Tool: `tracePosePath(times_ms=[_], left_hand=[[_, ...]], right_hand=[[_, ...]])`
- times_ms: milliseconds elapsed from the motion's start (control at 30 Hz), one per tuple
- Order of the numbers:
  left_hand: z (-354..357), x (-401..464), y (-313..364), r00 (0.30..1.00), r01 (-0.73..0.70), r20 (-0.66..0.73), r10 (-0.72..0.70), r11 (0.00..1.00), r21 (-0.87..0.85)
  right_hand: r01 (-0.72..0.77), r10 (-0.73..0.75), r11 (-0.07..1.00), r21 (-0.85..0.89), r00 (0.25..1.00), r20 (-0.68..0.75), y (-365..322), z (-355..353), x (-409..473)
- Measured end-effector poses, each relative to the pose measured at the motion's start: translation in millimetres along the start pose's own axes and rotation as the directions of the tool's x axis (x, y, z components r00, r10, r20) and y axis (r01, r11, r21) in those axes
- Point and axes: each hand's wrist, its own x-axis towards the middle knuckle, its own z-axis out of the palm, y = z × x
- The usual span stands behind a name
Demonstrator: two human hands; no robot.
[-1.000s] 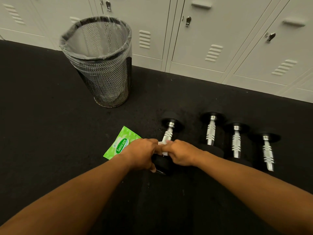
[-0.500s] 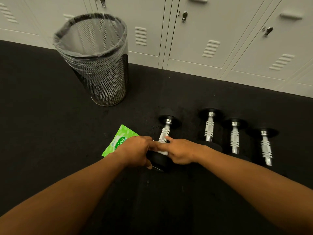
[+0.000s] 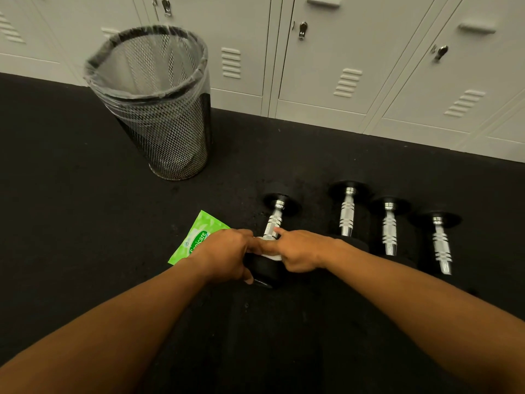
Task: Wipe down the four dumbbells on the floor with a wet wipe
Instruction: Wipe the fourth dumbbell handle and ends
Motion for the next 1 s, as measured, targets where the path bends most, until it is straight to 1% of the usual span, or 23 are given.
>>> tracePosePath(times_ms=[100, 233, 267, 333, 367, 400, 433, 467, 500, 533, 567, 600, 633, 667, 767, 800, 867, 900, 1000], left_hand=[[-1, 0, -3, 1.000, 0.016, 0.008, -0.016, 1.000, 0.017], [-1, -2, -13, 0.999, 0.049, -0.003, -0.049, 0.999, -0.009], [-2, -3, -15, 0.998, 0.055, -0.003, -0.055, 0.998, -0.014], [-3, -5, -20, 0.998, 0.067, 0.002, -0.067, 0.997, -0.028], [-4, -5, -22, 0.997, 0.071, 0.006, -0.071, 0.997, -0.035], [-5, -7, -25, 0.997, 0.075, 0.013, -0.074, 0.996, -0.041], [-6, -8, -27, 0.997, 0.081, 0.018, -0.080, 0.996, -0.045], [-6, -9, -30, 0.996, 0.091, 0.021, -0.090, 0.994, -0.052], [-6, -10, -32, 0.995, 0.103, 0.024, -0.102, 0.993, -0.060], [-7, -11, -33, 0.994, 0.112, 0.025, -0.111, 0.992, -0.065], [-6, -11, -35, 0.992, 0.121, 0.025, -0.120, 0.991, -0.065], [-6, -12, -37, 0.991, 0.129, 0.027, -0.127, 0.989, -0.068], [-5, -13, -38, 0.990, 0.139, 0.027, -0.137, 0.987, -0.076], [-5, -13, -39, 0.989, 0.145, 0.025, -0.143, 0.986, -0.086], [-5, -14, -38, 0.991, 0.134, 0.030, -0.132, 0.986, -0.094], [-5, -13, -37, 0.992, 0.125, 0.032, -0.122, 0.988, -0.088], [-7, -12, -34, 0.994, 0.110, 0.036, -0.107, 0.991, -0.079], [-7, -11, -33, 0.994, 0.104, 0.040, -0.102, 0.992, -0.077], [-7, -11, -31, 0.995, 0.096, 0.034, -0.094, 0.991, -0.090]], right_hand=[[-0.006, 0.006, 1.000, -0.011, 1.000, 0.004, -4, 2, 12], [0.024, -0.021, 0.999, 0.034, 0.997, -0.077, 0, 5, 4], [0.008, -0.002, 0.998, 0.067, 0.996, -0.086, 4, 7, -2], [-0.047, 0.079, 0.971, 0.234, 0.988, -0.131, 14, 14, -10], [-0.079, 0.150, 0.929, 0.362, 0.974, -0.172, 17, 18, -11], [-0.115, 0.253, 0.855, 0.505, 0.944, -0.213, 21, 21, -10], [-0.137, 0.365, 0.754, 0.643, 0.901, -0.236, 25, 21, -8], [-0.155, 0.466, 0.634, 0.758, 0.858, -0.215, 29, 22, -4], [-0.160, 0.542, 0.491, 0.856, 0.825, -0.156, 33, 21, 0], [-0.149, 0.595, 0.326, 0.934, 0.800, -0.080, 35, 20, 2], [-0.125, 0.629, 0.144, 0.982, 0.777, 0.007, 36, 18, 6], [-0.103, 0.645, 0.002, 0.995, 0.760, 0.078, 34, 16, 9], [-0.105, 0.645, -0.069, 0.992, 0.754, 0.125, 30, 14, 13], [-0.124, 0.634, -0.092, 0.988, 0.758, 0.154, 24, 12, 19], [-0.192, 0.561, -0.076, 0.978, 0.803, 0.201, -3, 9, 38], [-0.188, 0.537, -0.092, 0.978, 0.817, 0.208, -13, 9, 44], [-0.153, 0.507, -0.160, 0.975, 0.835, 0.214, -27, 13, 54], [-0.128, 0.511, -0.199, 0.972, 0.832, 0.214, -30, 16, 57], [-0.088, 0.517, -0.255, 0.963, 0.829, 0.213, -27, 19, 58]])
